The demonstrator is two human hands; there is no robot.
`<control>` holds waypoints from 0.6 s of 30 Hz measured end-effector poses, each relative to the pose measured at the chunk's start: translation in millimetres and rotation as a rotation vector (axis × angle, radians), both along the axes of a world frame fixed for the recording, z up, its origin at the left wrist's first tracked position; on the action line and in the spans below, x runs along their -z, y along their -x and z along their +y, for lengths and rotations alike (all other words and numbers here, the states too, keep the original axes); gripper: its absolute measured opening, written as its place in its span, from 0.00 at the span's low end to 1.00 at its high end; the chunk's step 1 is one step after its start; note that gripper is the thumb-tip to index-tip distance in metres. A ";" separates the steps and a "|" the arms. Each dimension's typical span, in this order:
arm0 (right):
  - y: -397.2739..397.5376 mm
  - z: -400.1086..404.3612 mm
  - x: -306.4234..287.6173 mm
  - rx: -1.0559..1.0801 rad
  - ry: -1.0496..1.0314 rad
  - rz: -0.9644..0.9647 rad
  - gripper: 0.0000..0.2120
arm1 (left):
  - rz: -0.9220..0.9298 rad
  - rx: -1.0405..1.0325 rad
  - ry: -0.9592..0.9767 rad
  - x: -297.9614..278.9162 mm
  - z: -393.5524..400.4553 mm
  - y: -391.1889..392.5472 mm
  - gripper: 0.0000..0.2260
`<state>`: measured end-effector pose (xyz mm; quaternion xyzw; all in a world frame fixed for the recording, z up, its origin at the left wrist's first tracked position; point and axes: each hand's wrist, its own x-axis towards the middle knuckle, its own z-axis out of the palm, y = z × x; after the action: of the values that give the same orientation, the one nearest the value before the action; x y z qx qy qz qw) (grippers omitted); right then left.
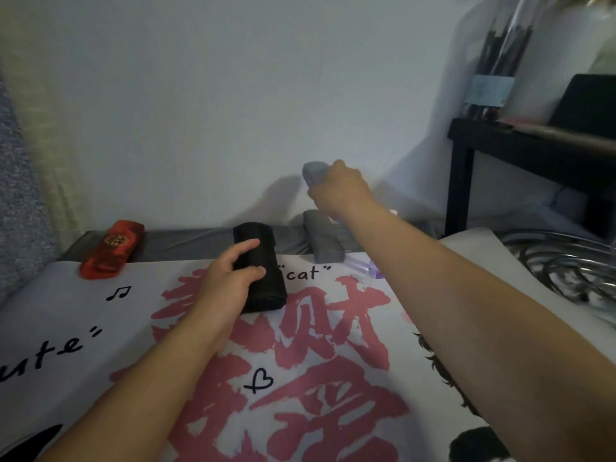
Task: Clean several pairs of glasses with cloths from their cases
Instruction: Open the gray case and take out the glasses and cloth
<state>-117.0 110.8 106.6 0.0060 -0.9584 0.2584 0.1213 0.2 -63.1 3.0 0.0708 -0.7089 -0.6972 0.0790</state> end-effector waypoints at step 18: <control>-124.3 67.2 87.8 -0.257 0.426 0.390 0.36 | -0.089 0.114 0.597 -0.8 58.8 127.5 0.13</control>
<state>7.4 177.9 18.8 0.1509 -0.8328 0.4607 0.2674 -127.3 -4.3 3.7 0.0353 -0.8882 -0.4574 0.0259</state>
